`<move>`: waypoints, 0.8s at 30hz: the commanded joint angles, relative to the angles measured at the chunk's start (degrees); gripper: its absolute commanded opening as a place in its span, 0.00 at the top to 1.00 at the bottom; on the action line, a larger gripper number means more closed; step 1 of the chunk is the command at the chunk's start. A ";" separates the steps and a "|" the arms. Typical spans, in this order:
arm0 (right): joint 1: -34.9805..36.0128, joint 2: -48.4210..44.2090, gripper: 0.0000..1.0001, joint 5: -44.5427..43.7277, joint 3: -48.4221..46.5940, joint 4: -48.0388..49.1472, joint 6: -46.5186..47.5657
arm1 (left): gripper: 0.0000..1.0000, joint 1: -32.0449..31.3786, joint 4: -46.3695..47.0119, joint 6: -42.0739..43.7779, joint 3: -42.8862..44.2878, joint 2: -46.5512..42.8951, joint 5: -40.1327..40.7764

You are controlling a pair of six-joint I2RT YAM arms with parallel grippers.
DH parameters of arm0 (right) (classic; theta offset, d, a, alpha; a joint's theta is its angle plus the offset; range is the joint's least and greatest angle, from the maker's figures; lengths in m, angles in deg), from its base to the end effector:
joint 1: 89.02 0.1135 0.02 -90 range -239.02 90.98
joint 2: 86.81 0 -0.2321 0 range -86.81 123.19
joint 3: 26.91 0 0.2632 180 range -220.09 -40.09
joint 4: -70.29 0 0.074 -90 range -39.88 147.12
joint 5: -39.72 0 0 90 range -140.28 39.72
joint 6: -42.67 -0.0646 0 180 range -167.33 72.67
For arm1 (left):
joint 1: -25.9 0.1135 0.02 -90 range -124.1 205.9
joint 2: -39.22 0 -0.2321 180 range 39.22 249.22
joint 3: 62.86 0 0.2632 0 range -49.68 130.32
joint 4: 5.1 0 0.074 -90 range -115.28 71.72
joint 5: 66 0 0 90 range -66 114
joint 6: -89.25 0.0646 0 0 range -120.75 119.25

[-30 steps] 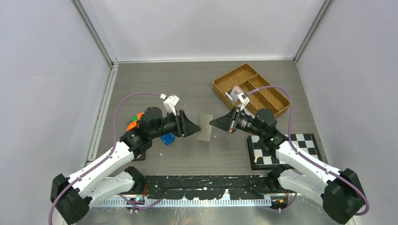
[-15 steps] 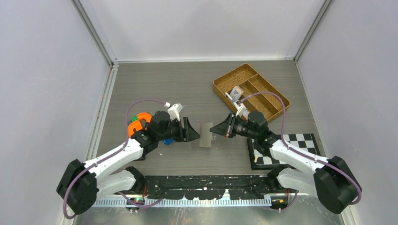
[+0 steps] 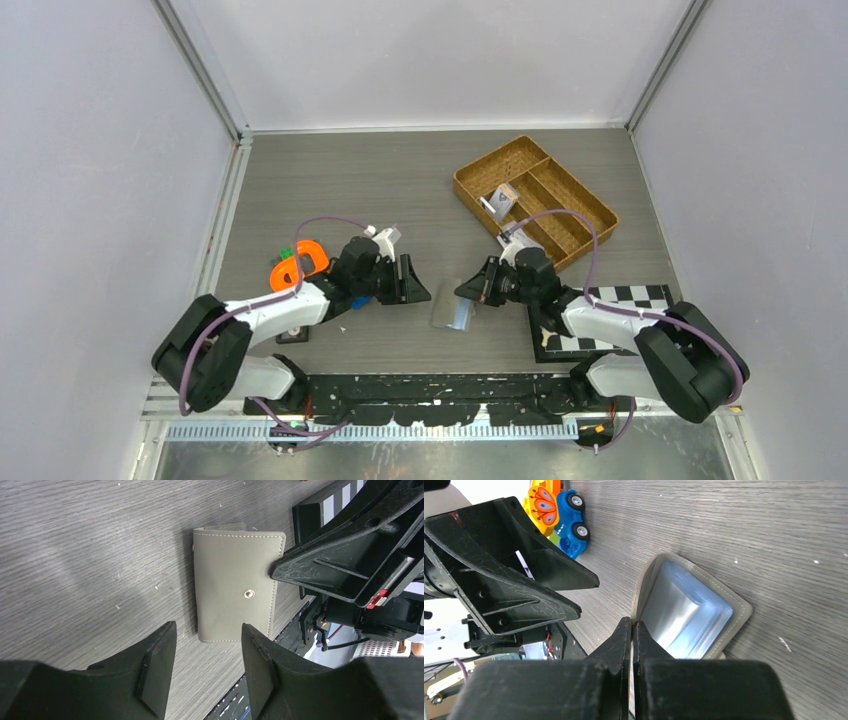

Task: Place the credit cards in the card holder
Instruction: Place the card holder at the center of the board, then close the card holder at the center of the board.

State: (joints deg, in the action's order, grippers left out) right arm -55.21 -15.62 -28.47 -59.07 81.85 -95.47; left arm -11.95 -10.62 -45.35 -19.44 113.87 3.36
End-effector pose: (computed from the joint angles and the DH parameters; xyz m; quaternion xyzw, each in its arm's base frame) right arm 0.2097 0.1693 0.1057 0.0073 0.8450 0.4563 0.2787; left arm 0.2161 -0.1968 0.1204 0.0284 0.8827 -0.4110 0.2261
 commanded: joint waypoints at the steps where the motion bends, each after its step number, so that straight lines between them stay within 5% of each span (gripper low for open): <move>1: 0.23 0.75 0.99 -3.96 0.94 4.18 1.56 | 0.49 0.31 6.49 -0.62 0.81 2.81 -1.93; 5: 0.30 0.16 0.95 -5.27 -0.08 -0.68 2.19 | 0.50 0.32 8.05 -1.05 1.22 6.37 -3.19; 8: 0.28 -2.23 0.69 -4.76 -2.08 -6.01 3.39 | 0.51 0.30 9.08 -1.02 1.85 8.94 -4.24; 15: 0.04 -9.94 0.34 -9.01 -7.34 -22.81 6.63 | 0.52 -1.00 9.40 -0.35 3.60 13.50 -4.89; 19: -0.33 -11.55 0.25 -11.10 -8.25 -28.87 6.34 | 0.52 -1.67 9.39 -0.02 4.28 15.11 -4.79; 24: -0.43 -10.47 0.23 -8.07 -5.68 -25.40 3.97 | 0.54 -2.75 7.47 1.31 5.86 16.56 -3.92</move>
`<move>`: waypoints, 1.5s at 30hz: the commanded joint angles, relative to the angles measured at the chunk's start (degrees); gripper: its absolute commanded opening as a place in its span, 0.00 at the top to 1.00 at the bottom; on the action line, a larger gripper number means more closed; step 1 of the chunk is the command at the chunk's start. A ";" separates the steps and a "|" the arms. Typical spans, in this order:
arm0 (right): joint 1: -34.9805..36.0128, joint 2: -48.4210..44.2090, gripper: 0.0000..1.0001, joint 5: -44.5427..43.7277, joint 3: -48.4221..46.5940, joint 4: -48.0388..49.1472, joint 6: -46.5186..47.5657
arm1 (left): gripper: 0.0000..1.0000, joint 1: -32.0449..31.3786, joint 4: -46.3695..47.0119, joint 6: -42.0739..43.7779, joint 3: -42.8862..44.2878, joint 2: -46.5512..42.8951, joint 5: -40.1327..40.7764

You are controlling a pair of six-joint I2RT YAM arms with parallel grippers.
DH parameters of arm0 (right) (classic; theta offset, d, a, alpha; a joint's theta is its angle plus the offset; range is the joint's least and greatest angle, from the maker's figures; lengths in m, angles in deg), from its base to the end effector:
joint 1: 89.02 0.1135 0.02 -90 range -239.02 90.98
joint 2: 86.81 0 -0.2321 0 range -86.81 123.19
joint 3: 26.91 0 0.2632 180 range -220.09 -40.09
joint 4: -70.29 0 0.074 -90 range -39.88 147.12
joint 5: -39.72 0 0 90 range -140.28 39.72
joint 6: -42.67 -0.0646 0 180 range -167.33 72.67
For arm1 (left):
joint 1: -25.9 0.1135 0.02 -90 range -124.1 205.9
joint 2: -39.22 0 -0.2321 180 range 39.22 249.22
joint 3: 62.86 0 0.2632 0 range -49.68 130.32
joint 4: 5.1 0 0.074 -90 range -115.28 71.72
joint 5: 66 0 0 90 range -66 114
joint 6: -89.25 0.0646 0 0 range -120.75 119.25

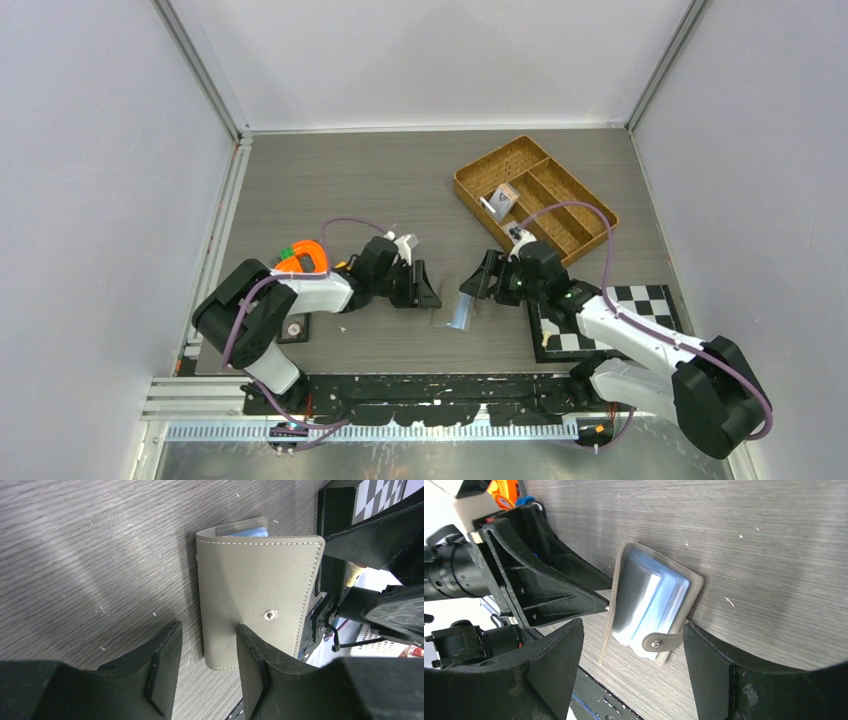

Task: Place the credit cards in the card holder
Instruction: Close the card holder at the center of the board.

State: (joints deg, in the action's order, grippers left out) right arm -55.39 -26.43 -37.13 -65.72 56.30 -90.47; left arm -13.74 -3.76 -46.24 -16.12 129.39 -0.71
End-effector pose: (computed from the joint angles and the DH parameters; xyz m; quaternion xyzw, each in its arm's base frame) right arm 0.2095 0.1570 0.1389 0.0210 0.8847 0.3620 0.2930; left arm 0.2217 -0.2188 0.0757 0.0412 0.8960 -0.4123 0.1598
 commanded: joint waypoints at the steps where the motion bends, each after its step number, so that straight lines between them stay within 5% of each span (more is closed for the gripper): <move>1: -0.30 0.58 0.22 1.61 1.66 1.59 -1.52 | 0.55 -1.27 -0.14 2.63 2.93 1.28 0.58; 13: -1.78 6.17 0.15 3.88 7.93 13.10 -7.39 | 0.58 -4.68 -7.40 6.52 7.02 3.68 5.72; 24: -1.68 13.53 0.27 6.66 10.86 22.07 -12.14 | 0.73 -5.27 -6.06 5.44 7.06 5.92 5.35; 37: -1.65 24.84 0.61 10.37 12.61 35.94 -16.48 | 0.92 -5.27 0.13 3.79 4.27 6.62 5.11; 42: -1.71 23.41 0.95 10.67 12.95 38.10 -17.32 | 0.91 -4.49 -0.14 4.09 3.32 3.27 5.55; 45: -1.72 17.53 0.99 10.22 12.96 36.93 -17.30 | 0.80 -2.98 -0.79 3.92 2.21 -2.11 4.62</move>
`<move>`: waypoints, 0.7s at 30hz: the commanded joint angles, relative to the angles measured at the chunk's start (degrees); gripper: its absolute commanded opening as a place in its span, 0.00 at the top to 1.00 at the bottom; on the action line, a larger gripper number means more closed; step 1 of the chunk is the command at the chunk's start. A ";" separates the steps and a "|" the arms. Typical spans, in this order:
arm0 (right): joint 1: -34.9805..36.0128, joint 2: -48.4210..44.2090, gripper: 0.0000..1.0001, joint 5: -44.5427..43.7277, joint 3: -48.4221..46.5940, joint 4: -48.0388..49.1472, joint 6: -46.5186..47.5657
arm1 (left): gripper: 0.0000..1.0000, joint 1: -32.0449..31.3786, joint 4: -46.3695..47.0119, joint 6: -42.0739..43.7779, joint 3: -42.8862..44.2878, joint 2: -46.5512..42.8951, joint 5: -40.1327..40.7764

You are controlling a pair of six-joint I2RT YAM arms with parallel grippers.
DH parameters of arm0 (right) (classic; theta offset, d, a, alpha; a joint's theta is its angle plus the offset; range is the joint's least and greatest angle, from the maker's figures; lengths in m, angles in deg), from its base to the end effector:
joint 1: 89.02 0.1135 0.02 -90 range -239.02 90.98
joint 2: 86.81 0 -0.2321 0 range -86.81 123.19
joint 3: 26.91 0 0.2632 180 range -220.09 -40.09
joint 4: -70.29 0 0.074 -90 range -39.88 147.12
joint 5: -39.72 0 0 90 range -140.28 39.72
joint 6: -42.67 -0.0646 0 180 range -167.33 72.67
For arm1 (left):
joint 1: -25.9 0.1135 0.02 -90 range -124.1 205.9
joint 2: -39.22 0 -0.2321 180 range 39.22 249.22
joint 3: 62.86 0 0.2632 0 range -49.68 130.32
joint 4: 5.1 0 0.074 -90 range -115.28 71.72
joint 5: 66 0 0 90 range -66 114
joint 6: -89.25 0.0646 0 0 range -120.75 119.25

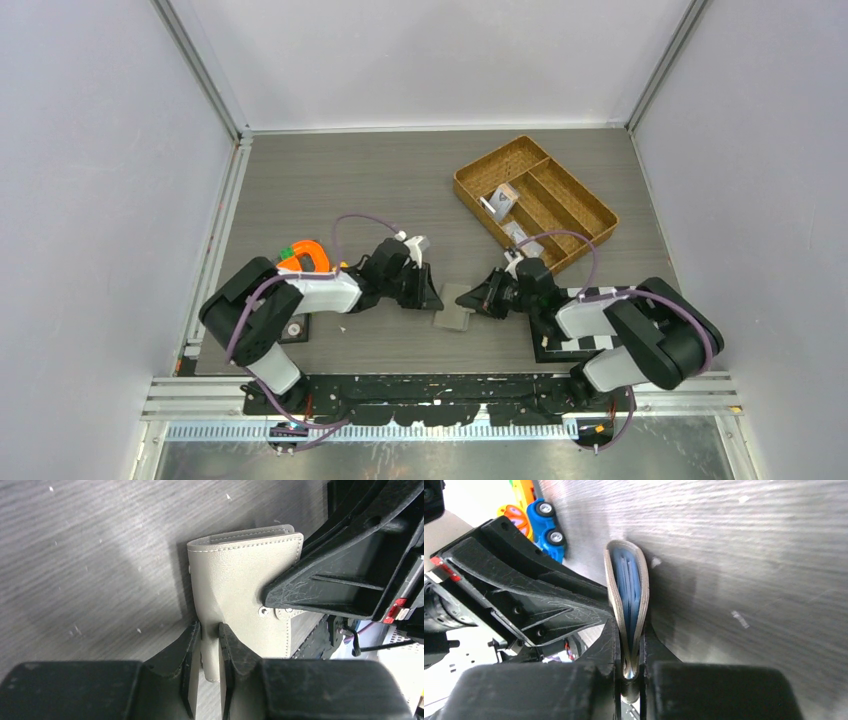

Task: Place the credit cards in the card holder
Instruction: Close the card holder at the center of the board.

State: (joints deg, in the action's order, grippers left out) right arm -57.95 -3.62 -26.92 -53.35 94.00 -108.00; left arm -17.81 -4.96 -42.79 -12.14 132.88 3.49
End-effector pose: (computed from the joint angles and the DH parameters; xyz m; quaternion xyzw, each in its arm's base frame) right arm 0.1997 0.1502 0.0512 0.1265 0.8569 0.4591 0.1974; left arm 0.2201 -0.2418 0.0744 0.0844 0.9006 -0.3876 0.1777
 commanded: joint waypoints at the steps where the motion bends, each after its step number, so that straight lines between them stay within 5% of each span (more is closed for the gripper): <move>1: 0.84 -7.90 1.00 -0.17 0.39 -1.93 0.58 | 0.74 1.68 -0.26 0.55 -1.92 -7.88 -0.14; 9: 0.75 -30.37 1.00 1.81 -4.50 -13.68 6.27 | 0.46 4.60 -9.68 1.03 1.77 -24.82 -5.26; 21: 0.74 -41.80 1.00 10.34 -7.46 -8.42 5.01 | 0.41 5.20 -1.87 -8.69 3.26 -30.91 -19.53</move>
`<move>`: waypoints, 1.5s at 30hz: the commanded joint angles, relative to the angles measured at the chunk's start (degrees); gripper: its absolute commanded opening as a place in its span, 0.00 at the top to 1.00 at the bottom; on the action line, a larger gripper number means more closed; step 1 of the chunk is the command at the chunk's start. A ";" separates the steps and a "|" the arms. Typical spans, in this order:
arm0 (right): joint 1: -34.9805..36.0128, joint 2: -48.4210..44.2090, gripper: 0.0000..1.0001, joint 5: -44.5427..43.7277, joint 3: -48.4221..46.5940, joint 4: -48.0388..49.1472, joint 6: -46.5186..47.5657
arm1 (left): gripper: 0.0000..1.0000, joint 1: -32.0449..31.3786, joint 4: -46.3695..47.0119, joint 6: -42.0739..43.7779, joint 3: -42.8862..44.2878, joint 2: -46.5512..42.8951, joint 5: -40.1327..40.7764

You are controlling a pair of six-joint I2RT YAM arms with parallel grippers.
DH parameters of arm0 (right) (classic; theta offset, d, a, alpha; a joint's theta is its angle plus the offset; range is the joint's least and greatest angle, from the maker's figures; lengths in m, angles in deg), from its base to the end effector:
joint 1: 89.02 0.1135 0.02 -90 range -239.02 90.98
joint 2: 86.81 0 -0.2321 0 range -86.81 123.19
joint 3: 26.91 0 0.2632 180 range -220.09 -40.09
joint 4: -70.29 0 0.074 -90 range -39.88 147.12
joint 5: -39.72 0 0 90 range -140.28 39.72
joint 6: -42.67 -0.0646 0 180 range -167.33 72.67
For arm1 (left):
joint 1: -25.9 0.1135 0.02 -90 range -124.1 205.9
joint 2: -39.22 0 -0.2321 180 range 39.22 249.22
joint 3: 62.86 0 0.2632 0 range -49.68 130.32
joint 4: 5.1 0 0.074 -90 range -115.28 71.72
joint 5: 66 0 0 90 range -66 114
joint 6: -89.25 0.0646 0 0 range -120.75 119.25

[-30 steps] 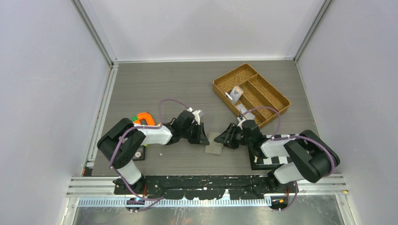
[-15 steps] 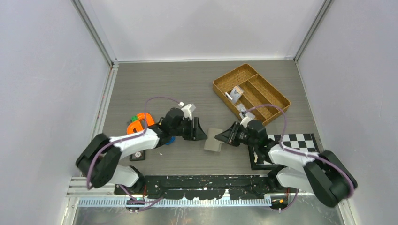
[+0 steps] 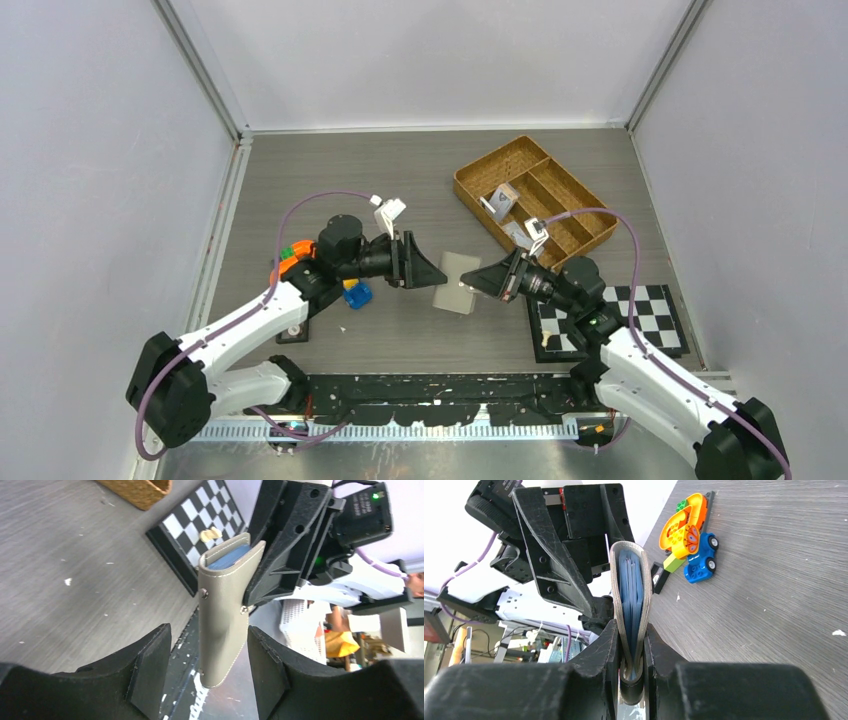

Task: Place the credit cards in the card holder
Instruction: Close the card holder at the center of the board.

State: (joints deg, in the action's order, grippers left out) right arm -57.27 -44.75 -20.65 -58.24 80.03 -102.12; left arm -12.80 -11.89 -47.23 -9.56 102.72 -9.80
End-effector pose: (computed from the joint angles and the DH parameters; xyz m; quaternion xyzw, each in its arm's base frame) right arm 0.1842 0.1516 0.2177 -0.0379 0.7114 0.5973 0.3684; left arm 0.2098 -0.2141 0.2373 0.1204 0.7791 -0.5572 0.2609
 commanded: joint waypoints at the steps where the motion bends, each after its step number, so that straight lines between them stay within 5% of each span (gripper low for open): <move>1: 0.07 -0.36 1.00 4.69 -2.75 6.53 -1.19 | 0.42 0.20 6.30 -5.19 0.39 -0.22 -7.15; 9: 0.07 3.55 1.00 6.87 -2.53 12.10 -3.54 | 0.59 -0.04 13.47 -9.75 -2.11 2.19 -9.57; 13: 0.04 5.00 0.99 6.71 -2.50 12.24 -3.59 | 0.82 -0.50 13.77 -9.57 -2.60 3.25 -9.29; 14: 0.07 5.14 0.94 5.89 -2.55 10.69 -3.03 | 0.88 -0.50 13.69 -9.31 -2.96 3.43 -8.87; 18: 0.06 4.03 0.48 -2.41 -3.56 -3.38 3.15 | 1.00 -0.50 5.75 -6.05 -4.23 3.90 -2.91; 23: 0.31 5.20 0.33 -10.12 -4.32 -17.80 9.49 | 1.00 -0.50 3.83 -5.84 -6.37 7.46 1.46; 32: 3.43 12.94 0.42 -16.32 -0.63 -15.89 6.49 | 1.00 -0.50 4.91 -6.61 -6.90 16.95 5.36; 45: 14.26 26.69 0.50 -25.58 -6.99 -17.53 6.31 | 1.00 -0.51 -2.26 -2.30 -4.91 22.62 11.30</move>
State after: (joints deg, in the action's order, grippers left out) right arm -44.57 -20.97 -42.44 -61.24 61.08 -95.87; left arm -13.26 -11.84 -52.49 -16.16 123.79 -1.69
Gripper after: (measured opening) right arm 0.521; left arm 0.075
